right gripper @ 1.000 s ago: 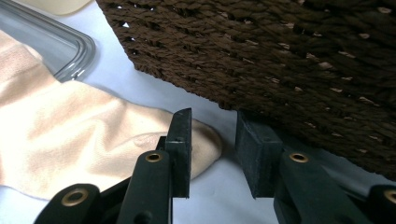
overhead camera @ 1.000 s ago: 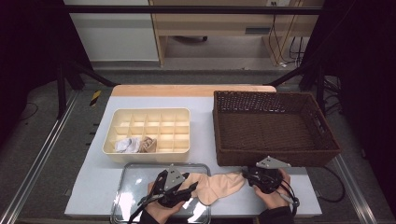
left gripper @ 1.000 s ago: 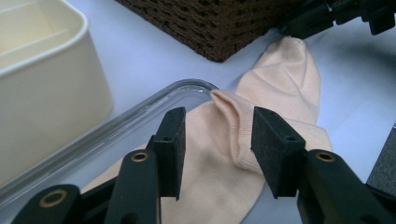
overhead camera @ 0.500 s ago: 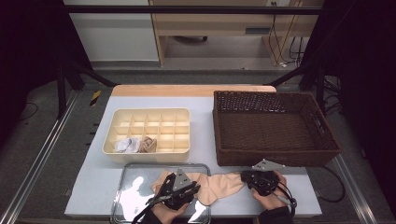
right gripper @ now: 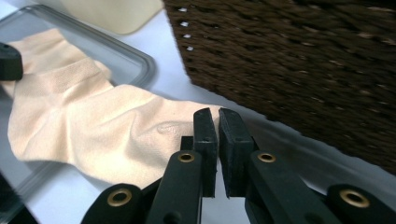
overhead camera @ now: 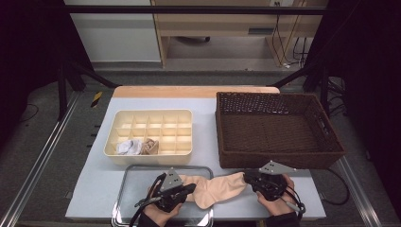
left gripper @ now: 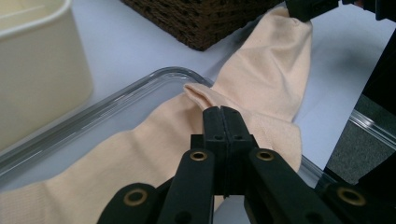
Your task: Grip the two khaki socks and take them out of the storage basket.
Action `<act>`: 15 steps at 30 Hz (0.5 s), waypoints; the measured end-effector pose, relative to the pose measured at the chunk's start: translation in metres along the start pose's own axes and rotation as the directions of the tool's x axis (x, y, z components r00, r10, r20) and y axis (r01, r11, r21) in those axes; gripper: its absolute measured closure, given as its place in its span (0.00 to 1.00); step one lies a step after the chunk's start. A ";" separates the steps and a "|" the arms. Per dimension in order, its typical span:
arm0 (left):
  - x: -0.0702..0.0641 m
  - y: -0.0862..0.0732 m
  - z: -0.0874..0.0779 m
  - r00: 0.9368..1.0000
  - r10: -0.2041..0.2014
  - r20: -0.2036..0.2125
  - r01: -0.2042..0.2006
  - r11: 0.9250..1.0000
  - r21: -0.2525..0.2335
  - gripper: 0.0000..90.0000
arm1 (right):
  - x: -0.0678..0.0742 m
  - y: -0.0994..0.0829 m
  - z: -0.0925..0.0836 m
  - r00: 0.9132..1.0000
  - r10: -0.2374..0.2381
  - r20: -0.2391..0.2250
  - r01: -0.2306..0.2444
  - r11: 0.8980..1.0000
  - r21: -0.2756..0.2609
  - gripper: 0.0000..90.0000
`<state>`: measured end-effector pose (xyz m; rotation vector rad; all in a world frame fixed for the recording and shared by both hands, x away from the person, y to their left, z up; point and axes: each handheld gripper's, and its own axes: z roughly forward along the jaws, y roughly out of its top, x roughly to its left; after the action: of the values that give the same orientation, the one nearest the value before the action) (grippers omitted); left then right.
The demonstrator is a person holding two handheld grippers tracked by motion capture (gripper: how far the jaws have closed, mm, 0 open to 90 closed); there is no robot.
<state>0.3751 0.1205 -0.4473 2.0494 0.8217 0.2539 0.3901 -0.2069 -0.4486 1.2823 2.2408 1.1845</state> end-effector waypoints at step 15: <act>0.013 -0.014 0.010 0.997 -0.011 -0.082 0.013 1.000 0.028 0.77 | 0.000 -0.011 0.018 1.000 0.018 0.013 -0.018 1.000 0.009 0.77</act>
<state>0.3828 0.1273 -0.4659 2.0719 0.8918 0.3224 0.3945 -0.2001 -0.4683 1.3127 2.2328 1.1706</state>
